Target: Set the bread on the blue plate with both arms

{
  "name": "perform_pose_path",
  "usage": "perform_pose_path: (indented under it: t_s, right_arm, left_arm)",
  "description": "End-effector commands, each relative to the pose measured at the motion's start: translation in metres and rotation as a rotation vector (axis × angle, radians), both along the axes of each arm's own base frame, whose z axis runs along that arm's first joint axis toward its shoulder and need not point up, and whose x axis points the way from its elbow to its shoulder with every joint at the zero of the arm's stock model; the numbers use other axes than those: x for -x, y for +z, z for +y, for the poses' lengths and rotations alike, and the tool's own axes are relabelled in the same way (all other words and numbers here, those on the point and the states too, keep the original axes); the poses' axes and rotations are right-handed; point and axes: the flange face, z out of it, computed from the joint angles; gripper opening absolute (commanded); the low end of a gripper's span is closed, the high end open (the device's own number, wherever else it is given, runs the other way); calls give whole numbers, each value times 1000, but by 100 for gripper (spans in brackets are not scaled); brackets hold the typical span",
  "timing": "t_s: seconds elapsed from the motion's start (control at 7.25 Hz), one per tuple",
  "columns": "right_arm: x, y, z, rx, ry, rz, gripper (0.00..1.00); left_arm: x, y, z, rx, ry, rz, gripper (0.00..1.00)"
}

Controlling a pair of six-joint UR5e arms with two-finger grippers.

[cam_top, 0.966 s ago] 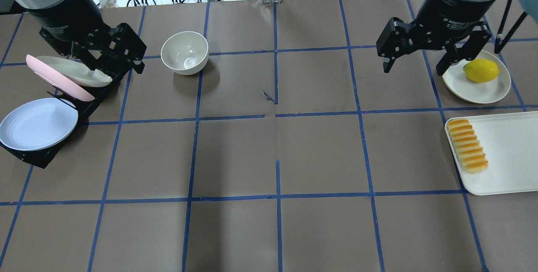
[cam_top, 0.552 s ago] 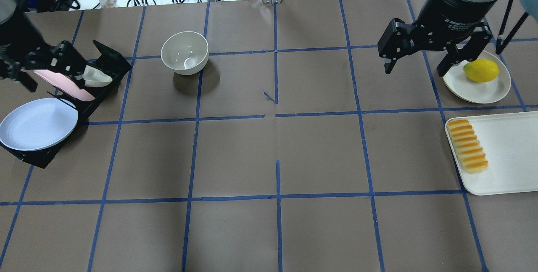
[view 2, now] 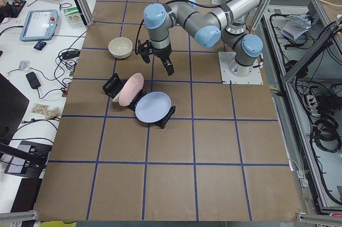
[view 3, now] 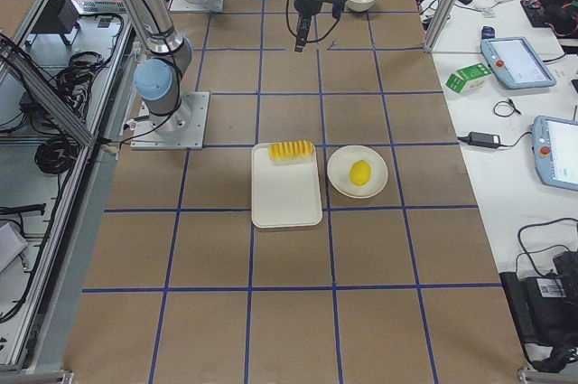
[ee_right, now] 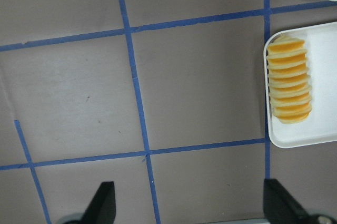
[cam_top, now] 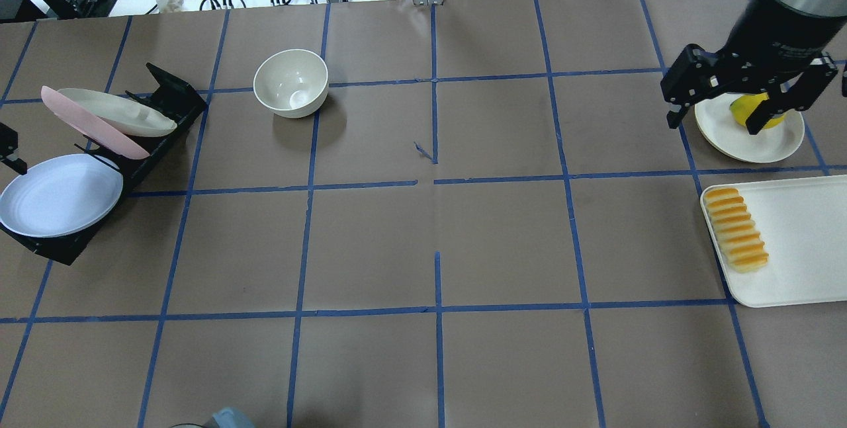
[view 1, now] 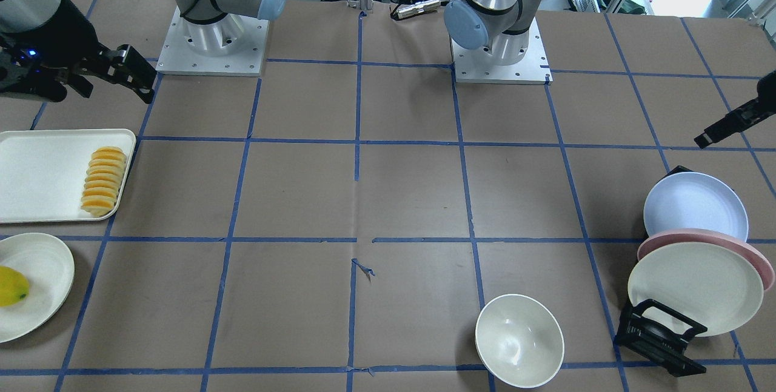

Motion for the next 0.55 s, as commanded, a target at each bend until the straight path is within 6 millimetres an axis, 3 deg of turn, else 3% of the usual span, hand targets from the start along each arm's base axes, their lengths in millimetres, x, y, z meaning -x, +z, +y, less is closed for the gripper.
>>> perform_pose_path:
  t_s: [0.0, 0.14, 0.28, 0.41]
  right_arm:
    - [59, -34, -5, -2, 20, 15, 100]
    - [80, -53, -9, 53, 120, 20, 100]
    - [87, -62, -12, 99, 159, 38, 100]
    - [93, -84, -13, 68, 183, 17, 100]
  left_arm:
    - [-74, -41, -6, 88, 86, -81, 100]
    - [-79, -61, -11, 73, 85, -63, 100]
    - [-81, -84, -10, 43, 91, -35, 100]
    - [-86, -104, -10, 49, 96, -45, 100]
